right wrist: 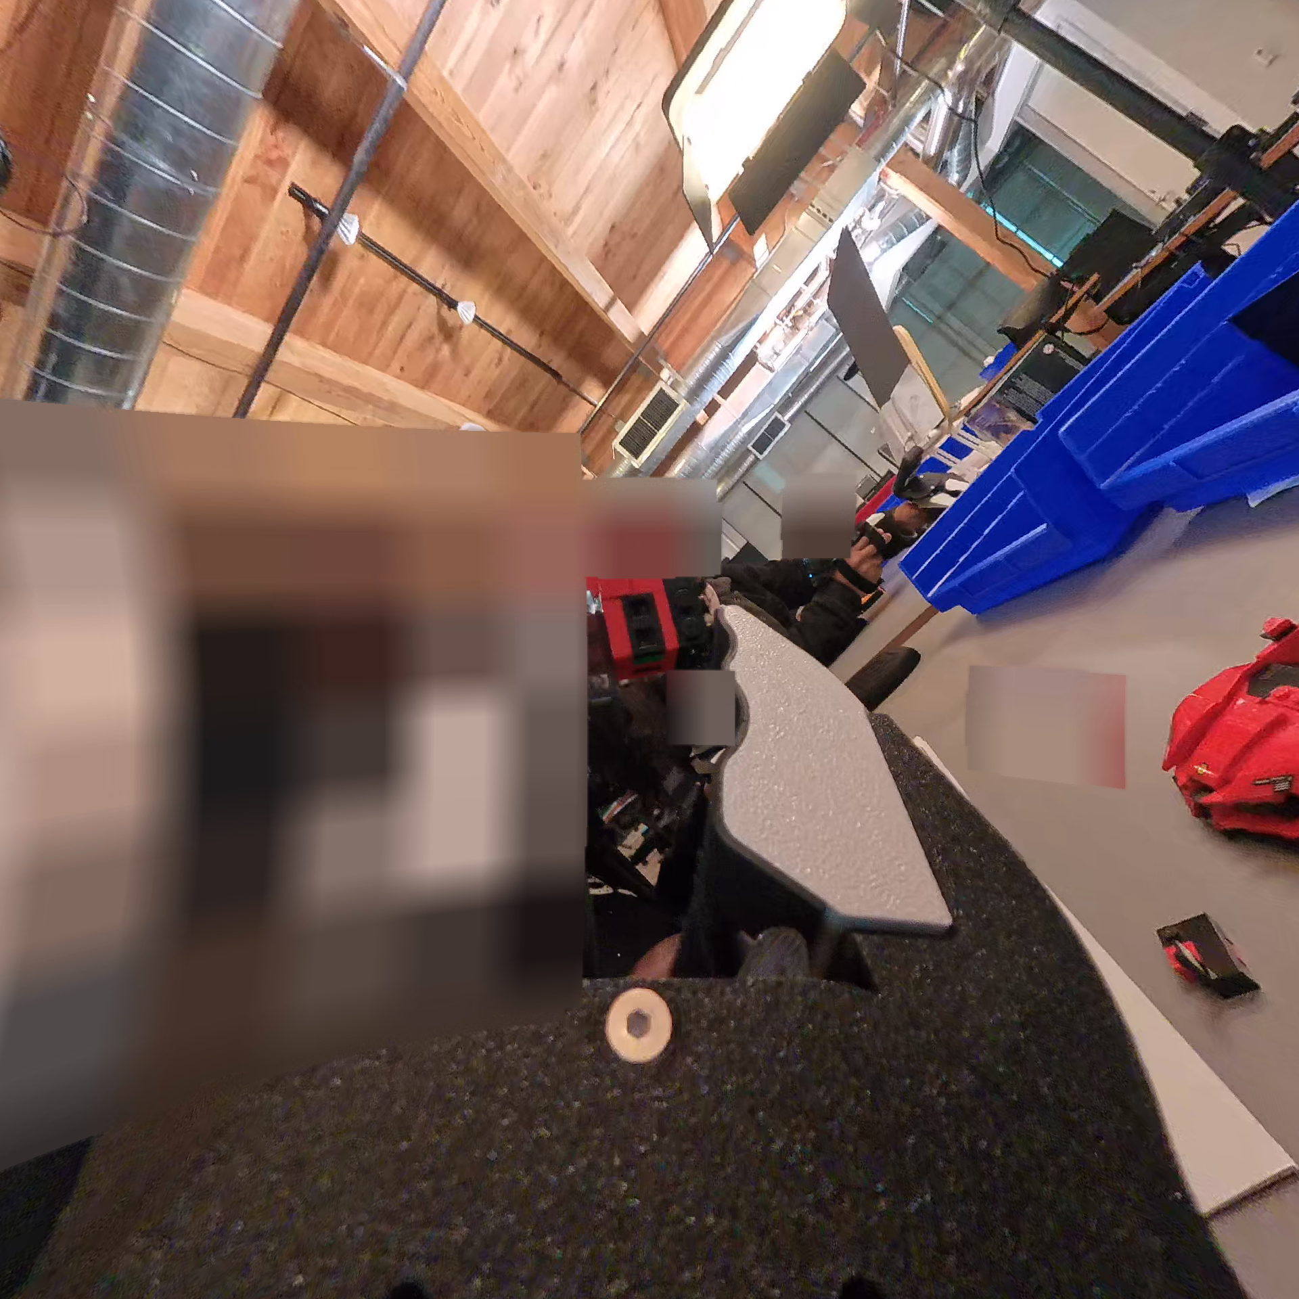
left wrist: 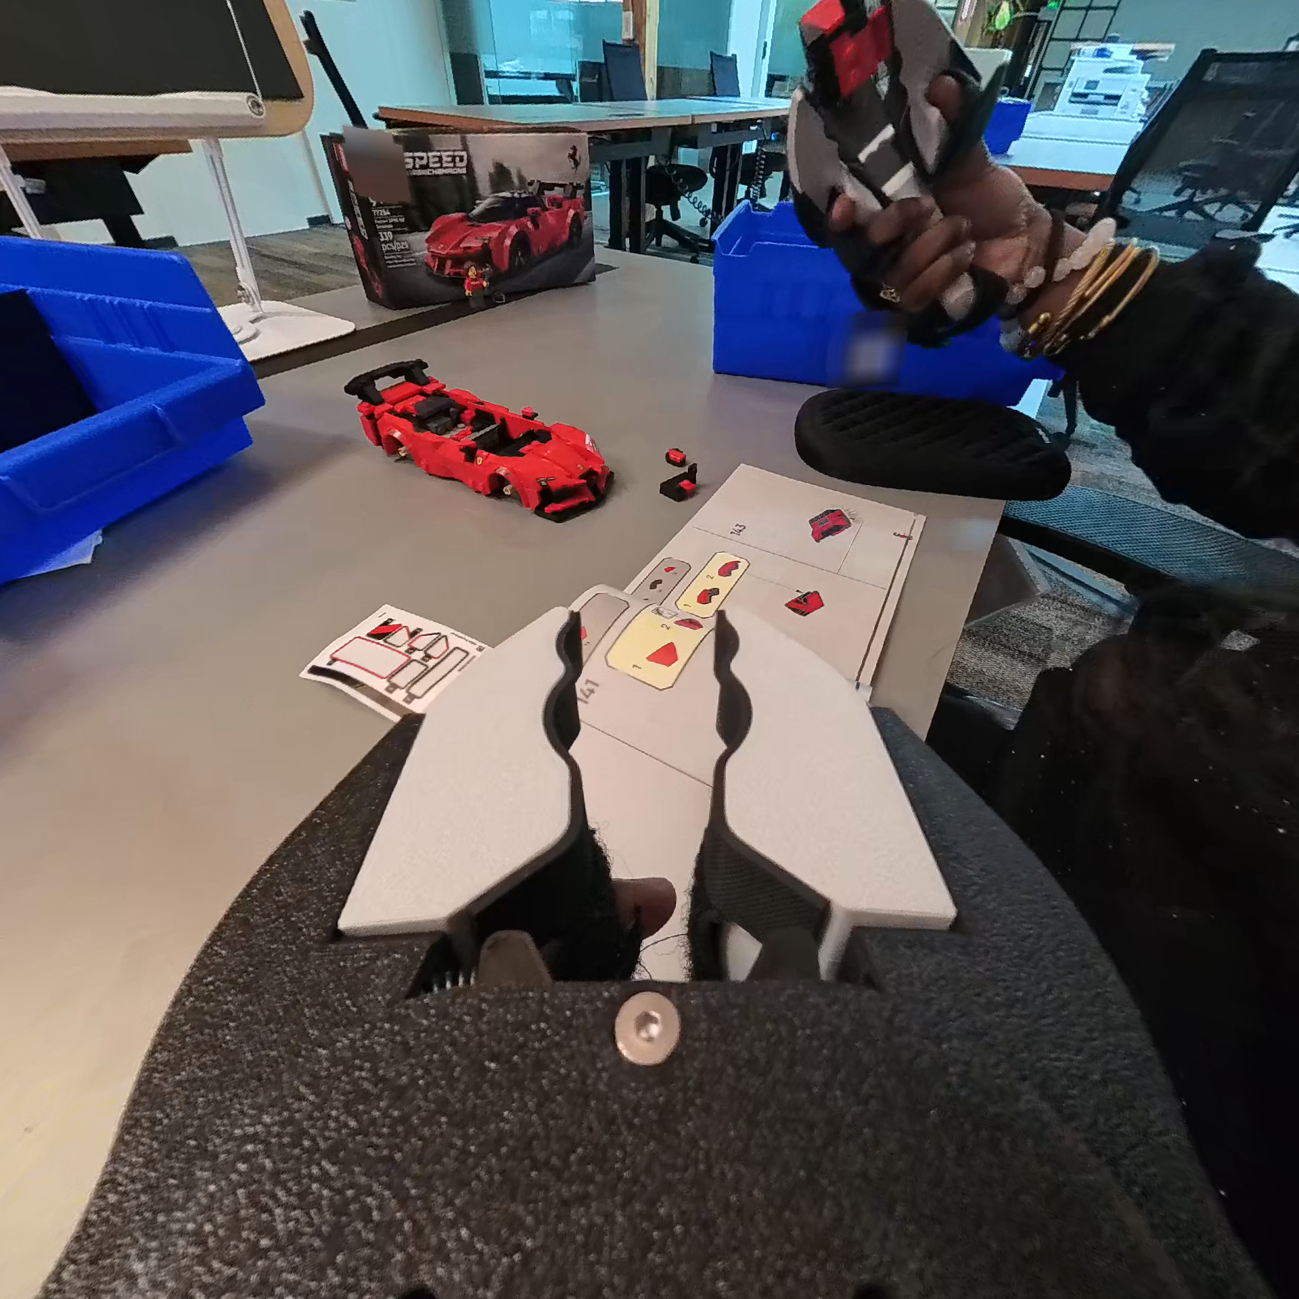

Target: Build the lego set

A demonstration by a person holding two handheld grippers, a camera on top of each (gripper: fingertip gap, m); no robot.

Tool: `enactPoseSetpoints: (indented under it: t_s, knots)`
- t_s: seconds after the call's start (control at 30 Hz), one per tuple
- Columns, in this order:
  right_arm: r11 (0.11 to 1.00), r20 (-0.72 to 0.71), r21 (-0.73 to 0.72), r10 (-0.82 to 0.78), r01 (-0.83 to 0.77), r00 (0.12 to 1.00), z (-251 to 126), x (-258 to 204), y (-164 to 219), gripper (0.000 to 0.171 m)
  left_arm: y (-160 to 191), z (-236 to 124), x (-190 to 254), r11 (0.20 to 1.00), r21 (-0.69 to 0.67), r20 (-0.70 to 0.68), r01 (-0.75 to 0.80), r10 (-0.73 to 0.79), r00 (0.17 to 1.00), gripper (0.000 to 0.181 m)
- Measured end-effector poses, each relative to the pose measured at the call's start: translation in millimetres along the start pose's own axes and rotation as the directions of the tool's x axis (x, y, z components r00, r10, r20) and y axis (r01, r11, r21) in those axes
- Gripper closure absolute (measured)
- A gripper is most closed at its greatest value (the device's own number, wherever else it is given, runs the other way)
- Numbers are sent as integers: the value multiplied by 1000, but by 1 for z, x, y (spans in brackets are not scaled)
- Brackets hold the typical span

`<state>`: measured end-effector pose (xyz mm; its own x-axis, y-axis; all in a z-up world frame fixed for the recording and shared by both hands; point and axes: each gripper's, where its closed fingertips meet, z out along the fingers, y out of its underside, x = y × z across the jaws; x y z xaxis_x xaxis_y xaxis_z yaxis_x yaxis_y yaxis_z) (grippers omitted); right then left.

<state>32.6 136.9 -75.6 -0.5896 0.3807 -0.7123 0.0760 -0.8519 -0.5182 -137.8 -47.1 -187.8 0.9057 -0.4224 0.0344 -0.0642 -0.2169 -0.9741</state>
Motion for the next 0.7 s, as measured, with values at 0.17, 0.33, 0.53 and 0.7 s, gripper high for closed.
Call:
enactPoseSetpoints:
  t_s: [0.17,0.33,0.53,0.7]
  knots:
    - [1000,-38,14,-9,10,999,-7,4,1,133,2,4,3,1000,-9,-14,9,-9,1000,145]
    - [881,-450,-421,-410,217,793,-37,74,31,133,5,7,3,1000,-19,-18,14,-14,1000,145]
    - [456,-426,-887,-869,75,250,-89,141,38,133,9,12,4,999,-39,-23,20,-21,1000,145]
    - [216,-219,-976,-961,-35,170,-90,162,54,133,9,15,6,999,-52,-25,8,-9,1000,145]
